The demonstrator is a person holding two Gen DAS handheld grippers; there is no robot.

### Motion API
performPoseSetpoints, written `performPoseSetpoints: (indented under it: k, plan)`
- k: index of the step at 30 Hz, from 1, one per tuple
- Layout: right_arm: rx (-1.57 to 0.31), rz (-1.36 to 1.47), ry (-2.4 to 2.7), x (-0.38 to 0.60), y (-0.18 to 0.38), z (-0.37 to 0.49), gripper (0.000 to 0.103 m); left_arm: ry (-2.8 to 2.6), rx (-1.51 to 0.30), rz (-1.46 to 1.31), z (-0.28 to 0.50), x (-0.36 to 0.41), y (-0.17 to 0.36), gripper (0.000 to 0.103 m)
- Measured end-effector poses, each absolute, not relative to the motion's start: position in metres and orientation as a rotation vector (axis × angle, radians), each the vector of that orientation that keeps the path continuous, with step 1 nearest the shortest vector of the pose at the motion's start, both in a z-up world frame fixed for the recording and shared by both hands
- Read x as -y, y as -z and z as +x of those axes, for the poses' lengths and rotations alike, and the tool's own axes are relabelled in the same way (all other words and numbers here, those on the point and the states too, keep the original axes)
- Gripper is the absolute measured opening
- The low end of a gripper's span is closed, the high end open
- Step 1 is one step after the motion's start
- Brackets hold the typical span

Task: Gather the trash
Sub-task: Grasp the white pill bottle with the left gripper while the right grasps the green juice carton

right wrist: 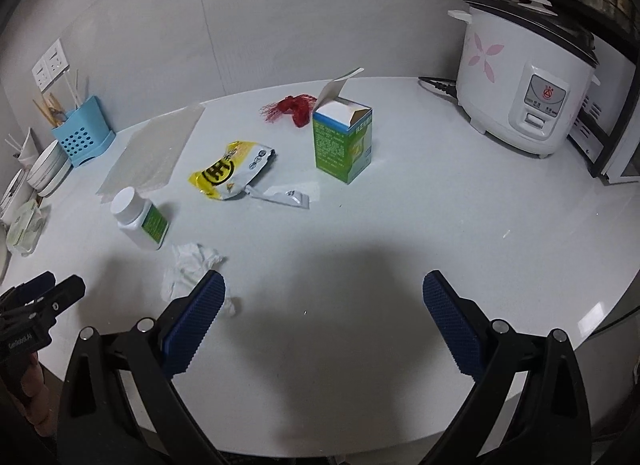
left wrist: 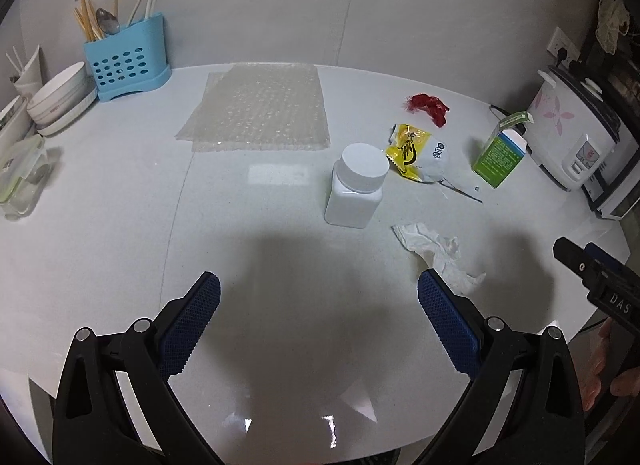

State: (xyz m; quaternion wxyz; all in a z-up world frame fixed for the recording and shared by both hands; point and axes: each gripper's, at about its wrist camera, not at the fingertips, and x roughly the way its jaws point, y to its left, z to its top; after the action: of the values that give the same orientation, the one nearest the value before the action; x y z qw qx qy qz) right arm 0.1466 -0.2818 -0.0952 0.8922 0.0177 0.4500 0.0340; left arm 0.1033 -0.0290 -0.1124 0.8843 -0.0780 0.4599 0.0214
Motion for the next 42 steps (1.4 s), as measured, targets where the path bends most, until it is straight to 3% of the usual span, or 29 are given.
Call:
performPoseSetpoints:
  k: [21,27,35,42]
  plan:
    - [-0.955,0.124,0.117,0.283,0.109,0.277,0.095,-0.028,-1.031,-0.143,0.185,0.035,0.153,0.097]
    - [-0.981,0.198,0.161,0.284,0.112,0.299,0.087,-0.029,-1.034,-0.135,0.192,0.040,0.160,0.095]
    - [-0.999,0.244,0.193,0.280,0.112,0.312,0.072,-0.040,-1.040,-0.136,0.200,0.045,0.162,0.080]
    - [-1.023,0.262,0.210,0.282,0.112,0.316,0.055,-0.013,-1.056,-0.142,0.202,0.048,0.163,0.047]
